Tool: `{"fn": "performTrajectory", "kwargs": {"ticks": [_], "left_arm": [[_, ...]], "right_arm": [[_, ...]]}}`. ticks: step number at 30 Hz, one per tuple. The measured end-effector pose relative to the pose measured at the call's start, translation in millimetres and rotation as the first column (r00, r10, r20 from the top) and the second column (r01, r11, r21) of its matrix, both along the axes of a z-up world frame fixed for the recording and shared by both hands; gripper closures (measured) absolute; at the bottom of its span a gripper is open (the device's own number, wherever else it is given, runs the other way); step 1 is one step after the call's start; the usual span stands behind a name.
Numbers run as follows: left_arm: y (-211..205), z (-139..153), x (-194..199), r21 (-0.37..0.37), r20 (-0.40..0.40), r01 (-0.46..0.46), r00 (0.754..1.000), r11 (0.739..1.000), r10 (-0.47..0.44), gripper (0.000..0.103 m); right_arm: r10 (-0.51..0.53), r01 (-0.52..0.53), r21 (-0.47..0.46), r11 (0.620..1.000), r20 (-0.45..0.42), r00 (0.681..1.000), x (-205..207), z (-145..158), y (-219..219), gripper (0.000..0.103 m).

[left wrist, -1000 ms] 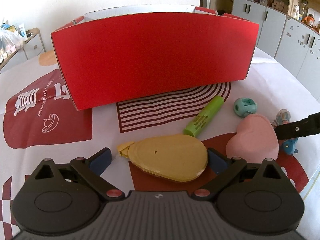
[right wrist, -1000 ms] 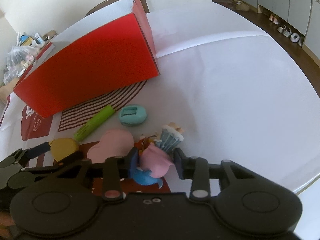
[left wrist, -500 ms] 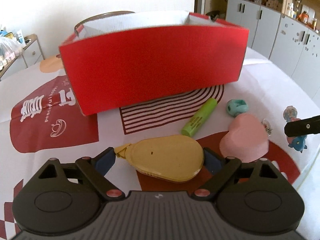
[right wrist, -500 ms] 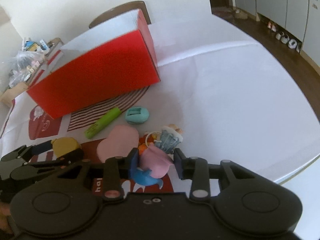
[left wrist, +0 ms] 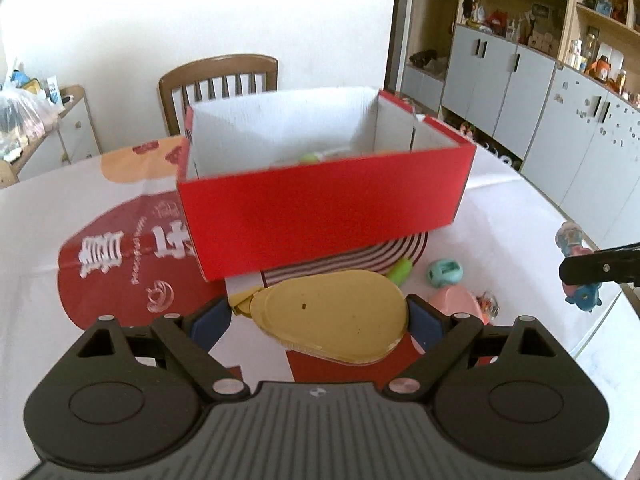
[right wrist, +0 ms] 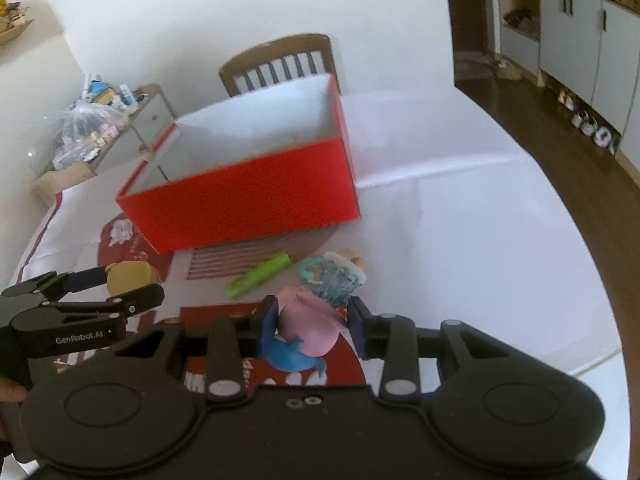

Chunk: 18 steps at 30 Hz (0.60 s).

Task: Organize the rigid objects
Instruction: 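Lift the tape dispenser and pink pig over the red box with both tools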

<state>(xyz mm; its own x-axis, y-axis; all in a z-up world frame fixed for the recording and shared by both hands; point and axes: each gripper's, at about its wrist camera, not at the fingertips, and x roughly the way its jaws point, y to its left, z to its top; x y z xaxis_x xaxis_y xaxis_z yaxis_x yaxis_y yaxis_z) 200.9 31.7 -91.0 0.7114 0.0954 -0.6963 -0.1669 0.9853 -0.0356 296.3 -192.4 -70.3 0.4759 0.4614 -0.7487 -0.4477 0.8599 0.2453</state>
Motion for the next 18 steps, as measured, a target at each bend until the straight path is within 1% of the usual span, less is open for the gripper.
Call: {"fn": "performTrajectory", "kwargs": {"ticks": [5, 11, 18], "left_arm": [[8, 23, 4, 0.003, 0.025, -0.008, 1.000, 1.000, 0.008, 0.010], [17, 50, 15, 0.017, 0.073, -0.009, 0.997, 1.000, 0.007, 0.010], [25, 70, 36, 0.049, 0.095, -0.024, 0.995, 0.999, 0.019, 0.010]], "right_arm": [[0.043, -0.042, -0.004, 0.999, 0.046, 0.998, 9, 21, 12, 0.067], [0.093, -0.092, -0.017, 0.996, 0.096, 0.991, 24, 41, 30, 0.067], [0.128, -0.127, -0.020, 0.992, 0.150, 0.980, 50, 57, 54, 0.067]]}}
